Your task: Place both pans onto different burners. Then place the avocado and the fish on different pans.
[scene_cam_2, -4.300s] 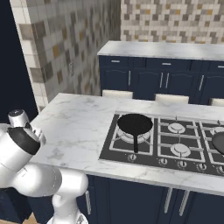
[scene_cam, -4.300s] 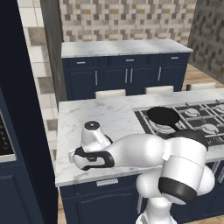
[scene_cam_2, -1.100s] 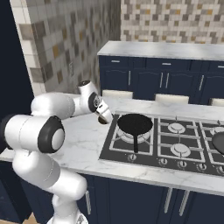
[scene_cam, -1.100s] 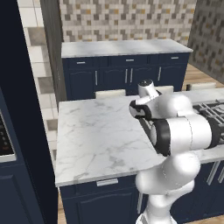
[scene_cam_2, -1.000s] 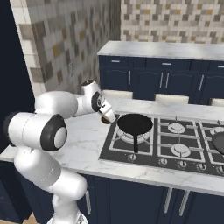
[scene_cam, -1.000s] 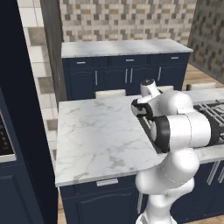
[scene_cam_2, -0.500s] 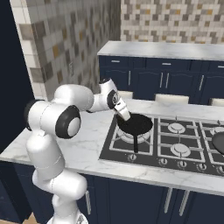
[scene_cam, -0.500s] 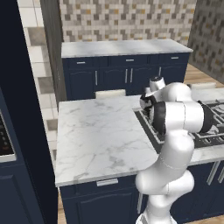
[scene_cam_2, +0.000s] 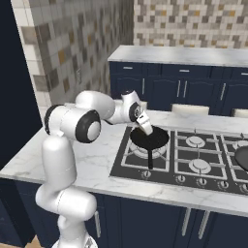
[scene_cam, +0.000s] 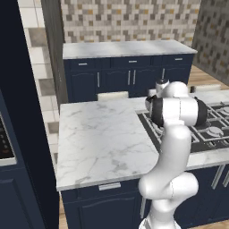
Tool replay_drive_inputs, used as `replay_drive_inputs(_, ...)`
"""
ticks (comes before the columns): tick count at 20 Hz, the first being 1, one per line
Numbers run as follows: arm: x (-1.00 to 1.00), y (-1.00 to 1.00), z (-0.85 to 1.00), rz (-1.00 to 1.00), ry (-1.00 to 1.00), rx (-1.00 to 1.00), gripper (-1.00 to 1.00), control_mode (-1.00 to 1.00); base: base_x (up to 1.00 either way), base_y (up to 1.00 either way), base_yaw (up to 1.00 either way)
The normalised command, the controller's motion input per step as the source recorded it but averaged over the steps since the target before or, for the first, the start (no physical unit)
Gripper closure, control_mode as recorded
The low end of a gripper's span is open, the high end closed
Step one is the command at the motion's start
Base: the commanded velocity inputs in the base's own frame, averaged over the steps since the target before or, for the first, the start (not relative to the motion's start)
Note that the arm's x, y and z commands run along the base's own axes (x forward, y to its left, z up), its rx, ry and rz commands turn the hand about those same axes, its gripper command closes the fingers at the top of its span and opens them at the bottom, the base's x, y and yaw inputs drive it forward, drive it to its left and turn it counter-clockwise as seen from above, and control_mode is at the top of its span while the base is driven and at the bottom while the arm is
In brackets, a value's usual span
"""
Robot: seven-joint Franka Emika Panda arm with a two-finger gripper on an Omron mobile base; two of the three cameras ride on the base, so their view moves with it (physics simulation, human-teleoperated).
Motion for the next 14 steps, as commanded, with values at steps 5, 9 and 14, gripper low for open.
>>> replay_drive_inputs(5,0.1,-0.26,-0.39,-0.02,0.0,0.0,1.0,-1.0,0.0,0.0,0.0)
replay_drive_inputs(9,0.0,-0.2,-0.34,-0.02,0.0,0.0,1.0,-1.0,0.0,0.0,0.0)
replay_drive_inputs(14,0.04,-0.2,-0.32,-0.02,0.0,0.0,1.0,-1.0,0.0,0.0,0.0)
